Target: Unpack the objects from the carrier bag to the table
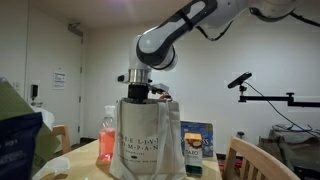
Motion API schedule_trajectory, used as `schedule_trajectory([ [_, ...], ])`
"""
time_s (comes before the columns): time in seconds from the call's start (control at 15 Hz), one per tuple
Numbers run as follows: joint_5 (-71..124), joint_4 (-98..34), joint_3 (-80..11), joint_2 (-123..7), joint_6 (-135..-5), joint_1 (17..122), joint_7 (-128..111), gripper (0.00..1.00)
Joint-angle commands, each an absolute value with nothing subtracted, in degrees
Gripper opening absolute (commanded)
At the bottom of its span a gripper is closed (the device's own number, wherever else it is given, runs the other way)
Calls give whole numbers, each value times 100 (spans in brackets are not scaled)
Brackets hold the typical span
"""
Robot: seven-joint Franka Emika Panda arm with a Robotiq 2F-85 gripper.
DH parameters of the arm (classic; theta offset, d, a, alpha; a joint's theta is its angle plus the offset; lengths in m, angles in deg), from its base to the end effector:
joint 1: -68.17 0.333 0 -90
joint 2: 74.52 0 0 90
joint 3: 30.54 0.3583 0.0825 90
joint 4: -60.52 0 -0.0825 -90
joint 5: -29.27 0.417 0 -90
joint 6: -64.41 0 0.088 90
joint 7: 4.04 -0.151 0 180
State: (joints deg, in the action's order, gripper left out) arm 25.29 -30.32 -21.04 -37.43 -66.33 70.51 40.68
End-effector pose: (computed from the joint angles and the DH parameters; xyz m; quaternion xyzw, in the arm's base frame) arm 0.7452 0.1364 0.2365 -0.8782 -0.4770 -0.0344 0.0132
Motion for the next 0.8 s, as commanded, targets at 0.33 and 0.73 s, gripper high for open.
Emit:
schedule_trajectory([
  [0.33, 2226, -3333, -2164, -4226, -5915, 7147, 3943, 100],
  [0.73, 2573, -3482, -2026, -4369, -5957, 6939, 4159, 100],
])
